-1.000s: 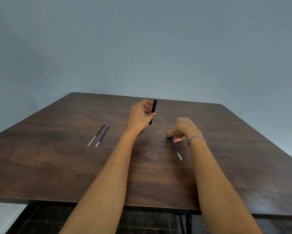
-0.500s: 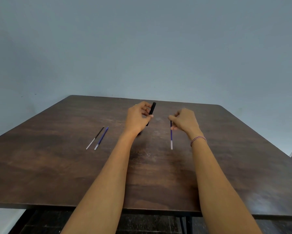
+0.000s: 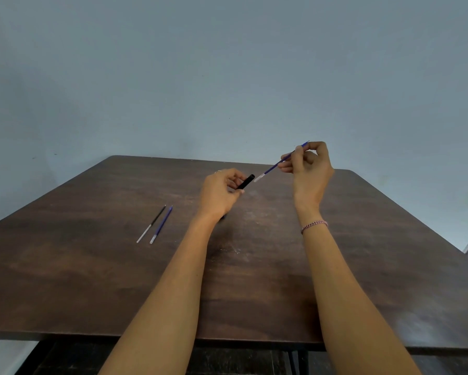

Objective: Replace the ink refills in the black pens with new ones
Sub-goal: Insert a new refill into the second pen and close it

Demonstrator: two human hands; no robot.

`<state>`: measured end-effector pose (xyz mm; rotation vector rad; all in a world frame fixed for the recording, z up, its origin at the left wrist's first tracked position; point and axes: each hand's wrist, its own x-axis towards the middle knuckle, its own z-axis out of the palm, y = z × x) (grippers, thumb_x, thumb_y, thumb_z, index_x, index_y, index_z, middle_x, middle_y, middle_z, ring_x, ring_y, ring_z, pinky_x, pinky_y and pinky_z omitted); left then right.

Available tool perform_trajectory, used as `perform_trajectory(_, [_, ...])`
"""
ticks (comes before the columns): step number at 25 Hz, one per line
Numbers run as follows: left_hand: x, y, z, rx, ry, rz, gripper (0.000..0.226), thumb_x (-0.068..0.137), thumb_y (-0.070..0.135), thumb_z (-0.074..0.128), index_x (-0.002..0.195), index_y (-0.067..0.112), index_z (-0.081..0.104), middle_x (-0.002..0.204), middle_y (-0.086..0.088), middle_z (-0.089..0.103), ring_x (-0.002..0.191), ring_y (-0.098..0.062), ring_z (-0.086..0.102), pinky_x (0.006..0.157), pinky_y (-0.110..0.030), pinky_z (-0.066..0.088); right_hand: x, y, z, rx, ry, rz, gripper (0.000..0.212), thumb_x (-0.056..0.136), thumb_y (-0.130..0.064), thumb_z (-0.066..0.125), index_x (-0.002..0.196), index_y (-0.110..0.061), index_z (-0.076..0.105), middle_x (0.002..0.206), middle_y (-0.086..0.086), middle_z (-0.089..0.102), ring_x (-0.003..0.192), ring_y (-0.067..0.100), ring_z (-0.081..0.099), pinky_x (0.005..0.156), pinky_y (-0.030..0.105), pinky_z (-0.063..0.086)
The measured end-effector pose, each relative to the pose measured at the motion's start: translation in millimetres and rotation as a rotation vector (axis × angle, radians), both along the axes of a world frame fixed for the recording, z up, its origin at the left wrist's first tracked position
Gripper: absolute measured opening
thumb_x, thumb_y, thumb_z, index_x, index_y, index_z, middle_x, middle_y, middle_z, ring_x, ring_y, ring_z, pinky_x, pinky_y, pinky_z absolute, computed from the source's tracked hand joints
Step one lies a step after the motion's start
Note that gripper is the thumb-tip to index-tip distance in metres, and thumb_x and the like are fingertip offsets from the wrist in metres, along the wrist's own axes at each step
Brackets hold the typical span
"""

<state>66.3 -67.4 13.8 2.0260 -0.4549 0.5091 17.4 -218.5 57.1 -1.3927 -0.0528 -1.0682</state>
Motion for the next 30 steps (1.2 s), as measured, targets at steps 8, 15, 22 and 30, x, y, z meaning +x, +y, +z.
perform_trajectory(8, [1.3,-0.2,0.5,0.020,0.009,0.007,0.031,0.070,0.001,0.074,0.084,0.027,0.067,0.080,0.005,0.065,0.073,-0.007,0.059,0.065,-0.009,0.045,-3.3,3.0,3.1,0.044,-0.073,0.008,0.019,0.094,-0.005,0.050,0.080,-0.016,0.044,0.071,0.017,0.066,0.053,0.019,0.065,0.058,0.026,0.055])
perform_trajectory(15, [-1.2,0.2,2.8,0.023,-0.004,0.014,0.029,0.070,0.003,0.075,0.086,0.026,0.068,0.081,0.007,0.065,0.074,-0.005,0.060,0.067,-0.013,0.046,0.7,6.1,-1.4,-0.045,-0.013,0.055,0.019,0.094,-0.006,0.053,0.080,-0.018,0.047,0.073,0.013,0.067,0.060,0.023,0.068,0.061,0.027,0.057])
perform_trajectory(22, [-2.0,-0.4,5.3,-0.001,-0.019,0.003,0.027,0.073,0.005,0.075,0.093,0.023,0.070,0.083,0.008,0.064,0.073,-0.002,0.059,0.063,-0.003,0.043,13.8,6.0,-14.4,-0.339,0.092,-0.030,0.008,0.087,-0.013,0.062,0.082,-0.017,0.057,0.074,-0.012,0.059,0.069,-0.002,0.055,0.069,0.019,0.049])
perform_trajectory(30, [-2.9,-0.6,6.3,0.014,-0.062,-0.035,0.030,0.077,0.003,0.071,0.101,0.022,0.071,0.087,0.007,0.062,0.077,-0.003,0.058,0.070,-0.008,0.042,14.6,5.9,-18.2,-0.391,0.133,0.045,0.009,0.086,-0.010,0.063,0.080,-0.016,0.059,0.075,-0.012,0.060,0.070,-0.007,0.053,0.069,0.004,0.040])
